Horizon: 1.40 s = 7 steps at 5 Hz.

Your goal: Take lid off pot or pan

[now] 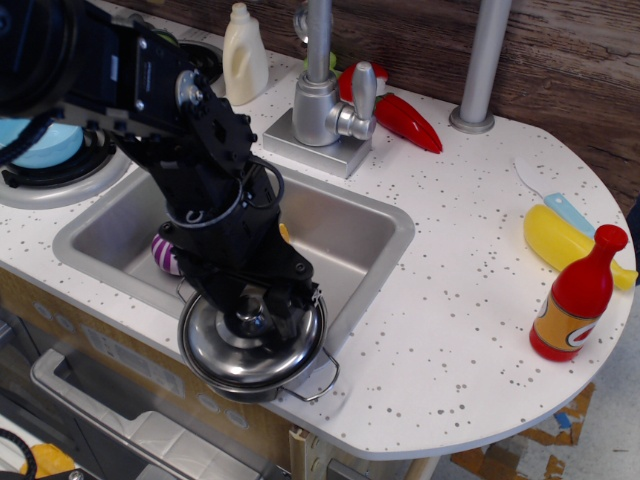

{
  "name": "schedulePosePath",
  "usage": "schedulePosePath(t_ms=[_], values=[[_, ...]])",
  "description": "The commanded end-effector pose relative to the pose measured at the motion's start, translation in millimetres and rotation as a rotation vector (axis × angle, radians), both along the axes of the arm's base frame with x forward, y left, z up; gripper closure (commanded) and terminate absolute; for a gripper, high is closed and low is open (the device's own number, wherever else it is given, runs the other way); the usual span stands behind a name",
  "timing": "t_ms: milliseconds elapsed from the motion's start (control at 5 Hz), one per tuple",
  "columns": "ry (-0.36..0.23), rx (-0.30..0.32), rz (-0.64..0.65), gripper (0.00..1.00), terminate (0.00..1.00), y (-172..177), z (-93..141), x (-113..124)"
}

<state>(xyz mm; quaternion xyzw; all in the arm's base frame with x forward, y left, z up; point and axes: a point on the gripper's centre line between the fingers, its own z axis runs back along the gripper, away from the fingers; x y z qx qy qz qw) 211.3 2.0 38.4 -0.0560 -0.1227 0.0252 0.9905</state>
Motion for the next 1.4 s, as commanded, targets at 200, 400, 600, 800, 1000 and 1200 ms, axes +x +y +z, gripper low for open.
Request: schedulePosePath(t_ms=[200,400,600,800,1000,1200], values=[[-0.025,0.025,-0.011,1.0,0.0,-1.0,3.2,2.9],[-0.024,0.034,-0.007,1.0,0.0,-3.8,9.6,5.5],[0.027,0.112,0.025,1.0,0.0,-21.5,51.0,21.8],[0.062,0.117,0.113,1.0,0.0,-44.8,79.7,41.1],[0.037,0.091,0.139,1.0,0.0,-64.7,73.5,68.8],[0.009,0.059,0.146,1.0,0.0,-75.6,52.9,85.4]])
